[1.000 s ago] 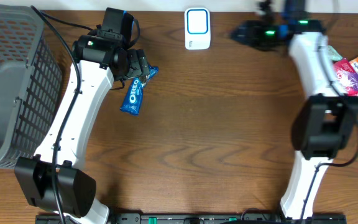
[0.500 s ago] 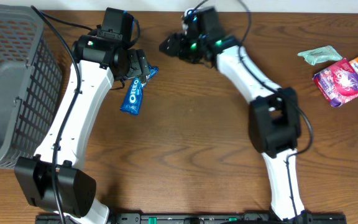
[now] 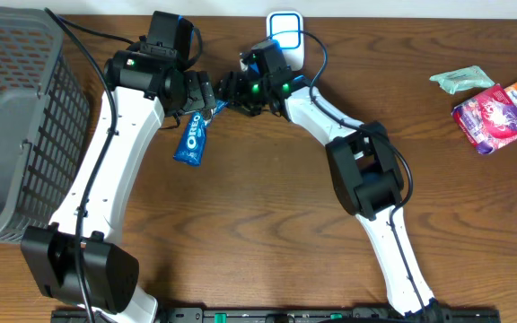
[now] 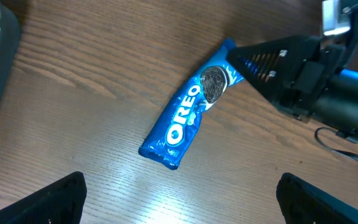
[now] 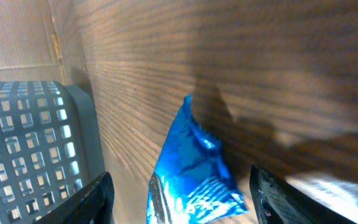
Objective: Scan the item barcode
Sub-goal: 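Return the right gripper left and grasp the blue Oreo packet, then lift the Oreo packet and hold it up toward the scanner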
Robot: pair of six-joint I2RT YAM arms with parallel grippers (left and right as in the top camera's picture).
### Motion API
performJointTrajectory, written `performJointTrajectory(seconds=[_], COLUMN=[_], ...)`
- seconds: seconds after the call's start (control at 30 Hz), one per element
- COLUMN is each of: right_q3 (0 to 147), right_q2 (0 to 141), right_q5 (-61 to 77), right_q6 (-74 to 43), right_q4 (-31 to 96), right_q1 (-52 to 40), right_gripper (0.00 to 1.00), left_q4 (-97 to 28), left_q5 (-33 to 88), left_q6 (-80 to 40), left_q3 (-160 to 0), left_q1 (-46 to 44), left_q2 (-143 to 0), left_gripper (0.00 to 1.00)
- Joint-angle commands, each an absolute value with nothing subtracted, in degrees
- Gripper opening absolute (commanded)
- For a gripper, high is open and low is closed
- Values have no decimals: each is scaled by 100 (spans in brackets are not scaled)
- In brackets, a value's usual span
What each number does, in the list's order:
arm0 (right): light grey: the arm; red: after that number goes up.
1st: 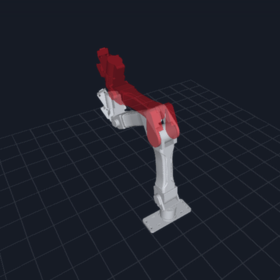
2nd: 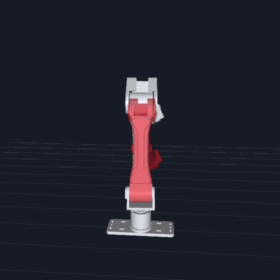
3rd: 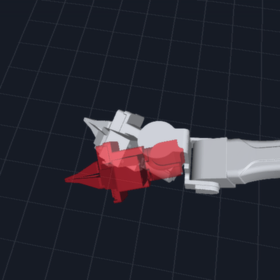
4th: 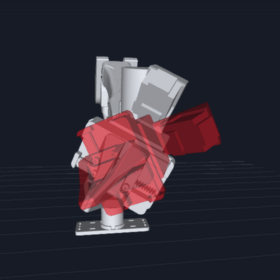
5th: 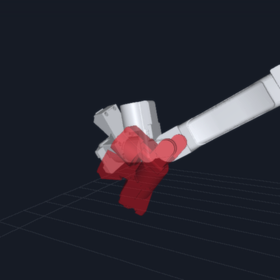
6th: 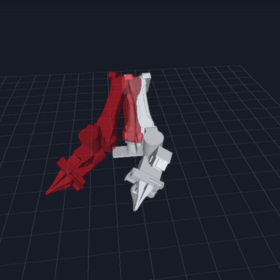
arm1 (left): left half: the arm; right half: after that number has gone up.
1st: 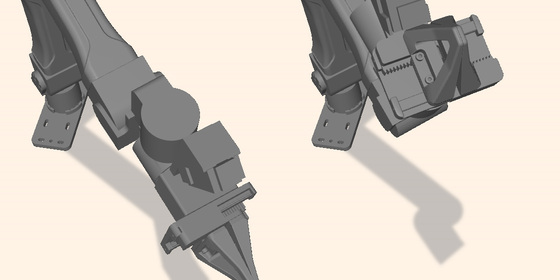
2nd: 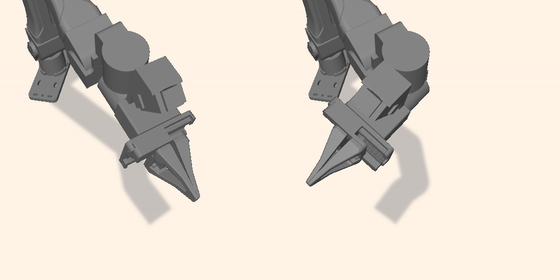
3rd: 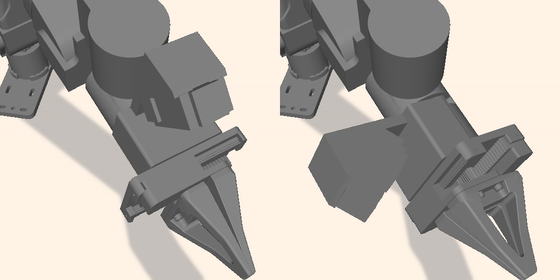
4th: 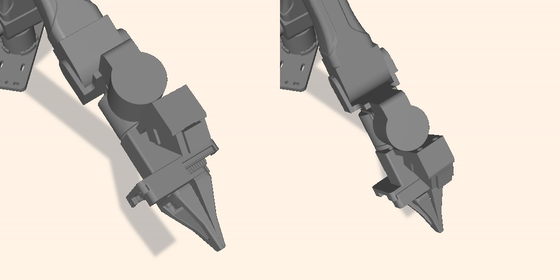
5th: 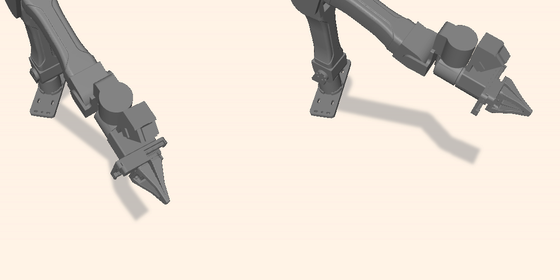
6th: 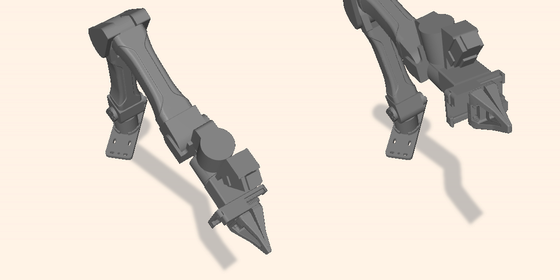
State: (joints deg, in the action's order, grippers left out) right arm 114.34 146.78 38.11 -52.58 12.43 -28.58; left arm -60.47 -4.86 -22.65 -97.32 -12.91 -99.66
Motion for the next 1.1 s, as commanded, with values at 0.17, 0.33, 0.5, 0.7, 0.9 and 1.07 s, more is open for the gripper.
performJointTrajectory(seconds=[0.17,0.33,0.5,0.7,0.9,1.07], right_q3=[11419,11421,11421,11421,11421,11421], right_q2=[14960,14962,14960,14892,14400,13778], right_q5=[3706,3535,3507,4077,3920,3236], right_q6=[-5441,-5437,-5041,-4825,-4045,-3002], right_q4=[1708,1778,1695,1756,2818,4261], right_q1=[-2978,-2978,-2928,-2689,-2316,-2115], right_gripper=[62,24,1,1,1,1], left_q4=[-6080,-6080,-6080,-6080,-6080,-6080], left_q5=[-539,-539,-539,-539,-539,-539], left_q6=[-2255,-2255,-2255,-2255,-2255,-2255], left_q3=[-9762,-9762,-9762,-9762,-9762,-9762], left_q1=[-1284,-1284,-1284,-1284,-1284,-1284], left_q2=[-9996,-9996,-9996,-9996,-9996,-9996], left_gripper=[98,98,98,98,98,98])
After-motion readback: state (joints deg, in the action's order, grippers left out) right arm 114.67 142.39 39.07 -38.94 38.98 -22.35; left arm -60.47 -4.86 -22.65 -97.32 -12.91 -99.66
